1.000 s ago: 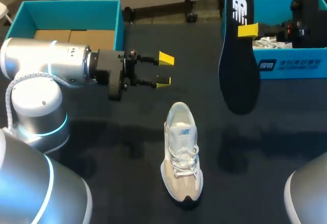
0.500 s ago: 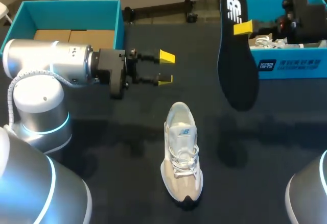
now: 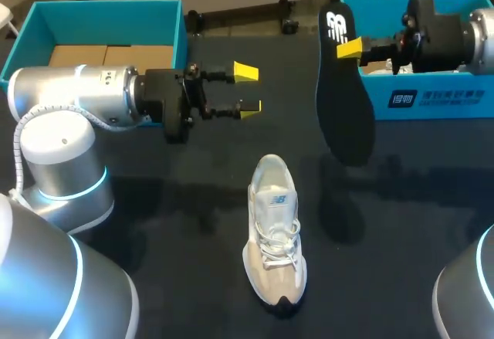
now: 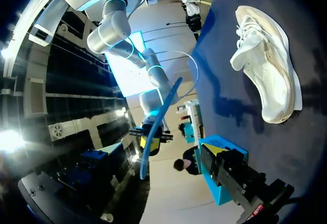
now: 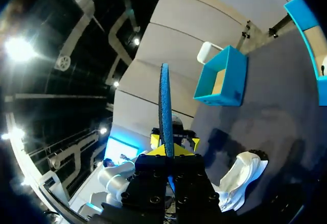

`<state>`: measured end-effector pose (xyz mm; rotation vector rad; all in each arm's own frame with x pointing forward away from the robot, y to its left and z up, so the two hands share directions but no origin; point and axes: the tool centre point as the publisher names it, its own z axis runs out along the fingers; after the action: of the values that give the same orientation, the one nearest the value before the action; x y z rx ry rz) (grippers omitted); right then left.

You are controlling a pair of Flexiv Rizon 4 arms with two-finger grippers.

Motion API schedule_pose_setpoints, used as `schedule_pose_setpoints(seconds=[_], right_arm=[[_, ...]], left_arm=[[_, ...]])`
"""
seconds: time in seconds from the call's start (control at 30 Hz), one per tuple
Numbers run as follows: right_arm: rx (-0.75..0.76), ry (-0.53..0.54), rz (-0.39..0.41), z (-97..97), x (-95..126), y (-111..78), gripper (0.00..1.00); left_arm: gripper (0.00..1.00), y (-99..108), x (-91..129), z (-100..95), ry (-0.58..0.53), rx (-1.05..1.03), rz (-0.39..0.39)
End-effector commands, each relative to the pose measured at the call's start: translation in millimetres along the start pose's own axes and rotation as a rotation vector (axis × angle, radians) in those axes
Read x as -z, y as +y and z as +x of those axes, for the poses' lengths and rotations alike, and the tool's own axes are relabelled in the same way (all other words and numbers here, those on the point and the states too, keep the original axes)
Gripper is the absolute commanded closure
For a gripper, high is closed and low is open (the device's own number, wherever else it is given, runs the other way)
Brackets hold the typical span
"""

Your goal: Take the shoe out of the shoebox, open the shoe tongue, remove and reinsert the insole, then place the shoe into the shoebox

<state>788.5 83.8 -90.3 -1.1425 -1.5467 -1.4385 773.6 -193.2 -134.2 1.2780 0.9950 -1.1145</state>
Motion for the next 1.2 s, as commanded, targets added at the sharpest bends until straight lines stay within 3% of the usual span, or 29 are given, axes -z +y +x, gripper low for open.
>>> schedule_pose_setpoints(seconds=[0.03,0.2,0.63,0.73,1.2], right_arm=[[0.0,-0.001,0.002,0.3,-0.6,1.0,1.0],[0.0,-0.001,0.002,0.3,-0.6,1.0,1.0],[-0.164,0.046,-0.023,-35.9,-34.8,6.9,1.0],[-0.22,0.033,-0.042,-43.8,-43.6,4.9,1.0],[-0.22,0.033,-0.042,-43.8,-43.6,4.9,1.0]], left_arm=[[0.0,-0.7,-0.7,0.6,0.0,-0.002,-0.002],[0.0,-0.7,-0.7,0.6,0.0,-0.002,-0.002],[0.0,3.1,-22.5,0.1,-0.011,0.005,0.004],[0.0,2.8,-27.6,1.4,0.014,0.022,0.065],[0.0,2.8,-27.6,1.4,0.014,0.022,0.065]])
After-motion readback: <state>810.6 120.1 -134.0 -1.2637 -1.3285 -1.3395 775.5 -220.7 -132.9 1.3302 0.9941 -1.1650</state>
